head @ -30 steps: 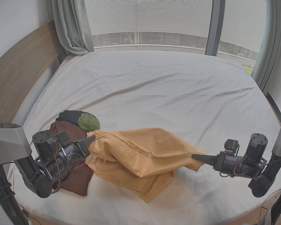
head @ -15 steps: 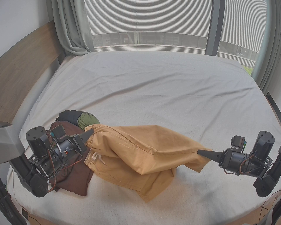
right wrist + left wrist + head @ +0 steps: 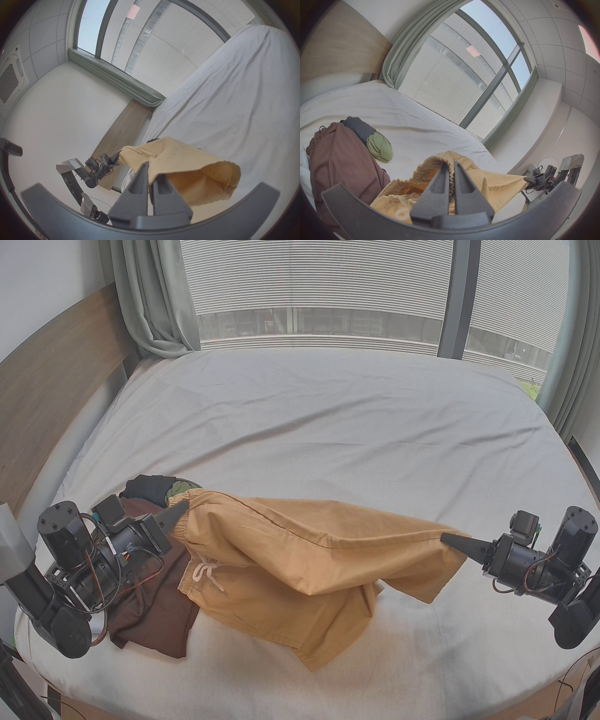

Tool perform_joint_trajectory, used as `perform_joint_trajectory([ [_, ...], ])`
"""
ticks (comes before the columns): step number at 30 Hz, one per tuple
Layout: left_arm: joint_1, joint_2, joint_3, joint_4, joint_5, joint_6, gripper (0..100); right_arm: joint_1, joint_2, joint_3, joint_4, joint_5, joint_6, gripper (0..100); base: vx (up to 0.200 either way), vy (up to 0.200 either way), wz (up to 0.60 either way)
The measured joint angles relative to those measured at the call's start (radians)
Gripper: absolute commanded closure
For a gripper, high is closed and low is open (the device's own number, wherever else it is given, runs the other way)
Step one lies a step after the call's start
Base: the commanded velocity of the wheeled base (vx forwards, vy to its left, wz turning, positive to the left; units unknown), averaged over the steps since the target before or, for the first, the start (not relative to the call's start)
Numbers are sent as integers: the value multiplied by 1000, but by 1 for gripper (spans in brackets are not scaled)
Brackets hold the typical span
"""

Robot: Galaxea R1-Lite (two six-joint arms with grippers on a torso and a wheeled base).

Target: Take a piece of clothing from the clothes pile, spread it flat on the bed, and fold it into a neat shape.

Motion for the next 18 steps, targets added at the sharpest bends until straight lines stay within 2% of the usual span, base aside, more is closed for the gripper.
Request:
perform_joint_trajectory([
  [18, 10, -16, -5, 0, 0, -5, 100, -84, 4, -48, 0, -7, 3, 100, 0, 0, 0],
])
